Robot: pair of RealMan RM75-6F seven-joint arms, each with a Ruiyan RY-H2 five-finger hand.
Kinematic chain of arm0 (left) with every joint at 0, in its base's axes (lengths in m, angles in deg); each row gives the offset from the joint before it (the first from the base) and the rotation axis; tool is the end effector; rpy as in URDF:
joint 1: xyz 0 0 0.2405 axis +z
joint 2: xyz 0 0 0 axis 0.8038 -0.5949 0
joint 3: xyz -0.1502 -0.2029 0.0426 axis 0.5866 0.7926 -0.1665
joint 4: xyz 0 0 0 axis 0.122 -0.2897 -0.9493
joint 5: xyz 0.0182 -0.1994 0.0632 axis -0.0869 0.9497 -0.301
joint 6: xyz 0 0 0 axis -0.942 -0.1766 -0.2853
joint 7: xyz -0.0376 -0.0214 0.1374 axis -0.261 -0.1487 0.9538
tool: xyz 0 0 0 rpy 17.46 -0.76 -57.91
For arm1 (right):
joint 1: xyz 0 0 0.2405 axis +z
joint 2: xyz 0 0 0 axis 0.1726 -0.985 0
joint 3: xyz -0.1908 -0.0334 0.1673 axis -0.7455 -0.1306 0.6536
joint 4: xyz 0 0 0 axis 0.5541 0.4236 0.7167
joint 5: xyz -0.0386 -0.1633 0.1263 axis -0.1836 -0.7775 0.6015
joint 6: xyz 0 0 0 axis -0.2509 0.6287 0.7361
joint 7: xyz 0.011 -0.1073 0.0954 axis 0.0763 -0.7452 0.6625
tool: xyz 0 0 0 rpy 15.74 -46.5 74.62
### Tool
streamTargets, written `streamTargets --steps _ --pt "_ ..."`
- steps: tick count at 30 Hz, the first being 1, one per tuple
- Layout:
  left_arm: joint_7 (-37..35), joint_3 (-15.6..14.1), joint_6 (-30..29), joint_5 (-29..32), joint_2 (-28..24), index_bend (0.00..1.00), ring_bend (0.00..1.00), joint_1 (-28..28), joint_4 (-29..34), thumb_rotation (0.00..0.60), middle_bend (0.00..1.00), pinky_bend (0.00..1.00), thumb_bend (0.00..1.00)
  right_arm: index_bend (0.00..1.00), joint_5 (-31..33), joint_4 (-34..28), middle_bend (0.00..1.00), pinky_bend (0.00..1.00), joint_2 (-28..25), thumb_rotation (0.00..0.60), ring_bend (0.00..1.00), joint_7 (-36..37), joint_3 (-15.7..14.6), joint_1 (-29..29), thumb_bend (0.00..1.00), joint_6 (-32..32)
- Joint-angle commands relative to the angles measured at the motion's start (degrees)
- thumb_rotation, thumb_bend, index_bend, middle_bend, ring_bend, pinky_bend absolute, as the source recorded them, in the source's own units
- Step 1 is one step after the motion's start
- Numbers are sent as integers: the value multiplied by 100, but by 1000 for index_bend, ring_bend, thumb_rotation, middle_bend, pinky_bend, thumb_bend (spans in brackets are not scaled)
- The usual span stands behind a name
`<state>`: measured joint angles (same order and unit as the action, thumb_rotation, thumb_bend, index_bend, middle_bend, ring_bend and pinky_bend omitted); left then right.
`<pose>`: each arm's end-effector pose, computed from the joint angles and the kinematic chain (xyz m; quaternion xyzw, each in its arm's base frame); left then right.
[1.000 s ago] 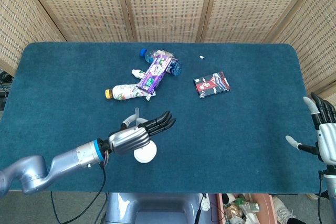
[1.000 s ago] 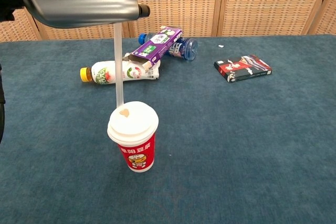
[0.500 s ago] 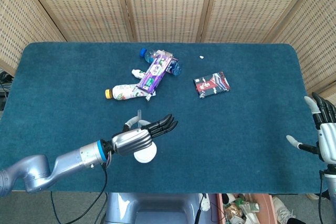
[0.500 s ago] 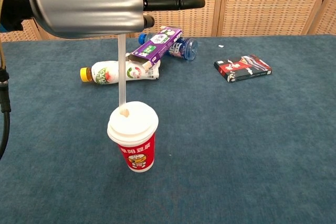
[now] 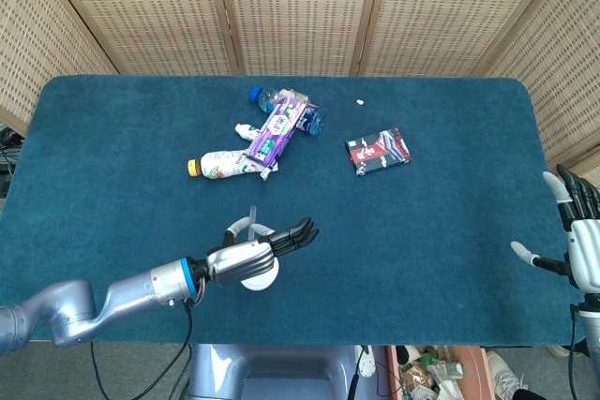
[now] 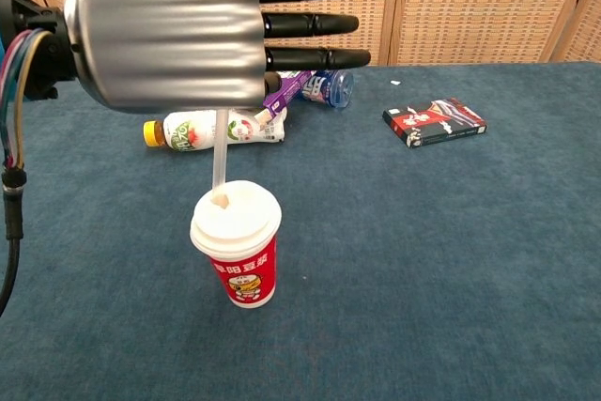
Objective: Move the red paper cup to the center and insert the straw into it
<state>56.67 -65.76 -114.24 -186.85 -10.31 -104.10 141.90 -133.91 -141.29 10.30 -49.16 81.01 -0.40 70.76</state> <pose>-0.0468 0.2844 0.0372 -0.7551 0.4751 -0.2289 0.3894 -0.2937 -0.2301 0.2106 0.5446 -0.3692 0.5061 0.5576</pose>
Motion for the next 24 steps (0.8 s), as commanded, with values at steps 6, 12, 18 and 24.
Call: streamTargets --steps 6,12,18,24 --pt "155 -101 214 5 325 636 0 -16 -128 600 0 0 345 0 20 7 0 0 -13 600 0 35 7 -10 0 -1" --pt "242 -193 183 -19 553 633 0 65 -294 600 0 0 346 0 12 16 0 0 -13 600 0 41 3 -5 0 -14" --pt "304 -201 43 24 547 153 0 223 -269 600 0 0 345 0 4 12 0 0 -6 600 0 16 -3 -1 0 -25" --pt "191 -225 -24 23 498 0 0 285 -211 600 0 0 228 0 -12 -6 0 0 1 600 0 -22 -10 2 0 -25"
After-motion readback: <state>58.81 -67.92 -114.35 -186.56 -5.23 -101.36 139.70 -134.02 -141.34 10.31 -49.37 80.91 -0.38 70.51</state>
